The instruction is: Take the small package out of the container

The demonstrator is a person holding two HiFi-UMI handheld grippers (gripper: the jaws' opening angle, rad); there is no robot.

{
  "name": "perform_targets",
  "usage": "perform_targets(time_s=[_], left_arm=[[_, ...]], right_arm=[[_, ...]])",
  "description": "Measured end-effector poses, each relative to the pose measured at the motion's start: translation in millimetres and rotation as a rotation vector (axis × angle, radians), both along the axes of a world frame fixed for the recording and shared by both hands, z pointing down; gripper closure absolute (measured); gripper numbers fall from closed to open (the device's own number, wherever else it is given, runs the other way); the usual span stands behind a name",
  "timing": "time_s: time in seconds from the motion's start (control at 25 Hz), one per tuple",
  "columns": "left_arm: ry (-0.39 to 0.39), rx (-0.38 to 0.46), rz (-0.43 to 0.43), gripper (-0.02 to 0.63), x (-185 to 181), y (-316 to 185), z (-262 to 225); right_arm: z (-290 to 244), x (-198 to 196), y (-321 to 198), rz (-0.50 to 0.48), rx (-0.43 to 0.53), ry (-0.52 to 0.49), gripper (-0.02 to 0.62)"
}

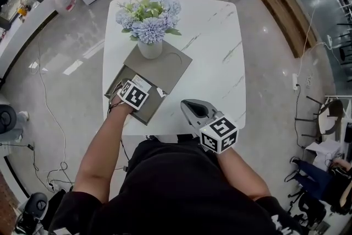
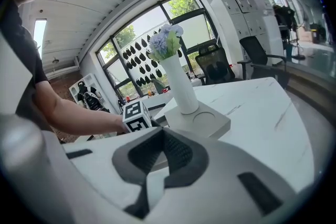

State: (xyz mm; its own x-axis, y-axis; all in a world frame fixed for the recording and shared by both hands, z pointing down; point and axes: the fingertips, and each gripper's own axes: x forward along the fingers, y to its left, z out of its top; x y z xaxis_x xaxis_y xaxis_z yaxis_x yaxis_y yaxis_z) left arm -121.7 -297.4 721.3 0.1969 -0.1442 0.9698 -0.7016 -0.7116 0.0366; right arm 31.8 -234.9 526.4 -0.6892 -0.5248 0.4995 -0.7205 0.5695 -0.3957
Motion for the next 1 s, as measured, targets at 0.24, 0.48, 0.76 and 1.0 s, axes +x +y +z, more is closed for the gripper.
perform_targets(time_s=[0.24,0.48,0.76,1.0], left_arm=[[0.023,0.033,0.007,0.187,3.9,4.8,-19.3],[0.098,0.148,-0.002,0.187,10.0,5.8,-75.4],[0.284,0.330,-0.070,0.187,13.4,10.8,-160.9],[0.466,0.469,-0.147,0.187,10.9,24.0,-227.1]], right_arm=[[-8.3,0.6,3.5,0.010,0.034,0.002,0.595],[-24.3,-7.9,3.6,-0.005,0.083,-0.006,0.595],[-54.4,-15.4,-2.1,-0.021,0.175,-0.041,0.595],[-84.5,-14.3,-7.5,-0.020,0.256,-0.060,0.597]])
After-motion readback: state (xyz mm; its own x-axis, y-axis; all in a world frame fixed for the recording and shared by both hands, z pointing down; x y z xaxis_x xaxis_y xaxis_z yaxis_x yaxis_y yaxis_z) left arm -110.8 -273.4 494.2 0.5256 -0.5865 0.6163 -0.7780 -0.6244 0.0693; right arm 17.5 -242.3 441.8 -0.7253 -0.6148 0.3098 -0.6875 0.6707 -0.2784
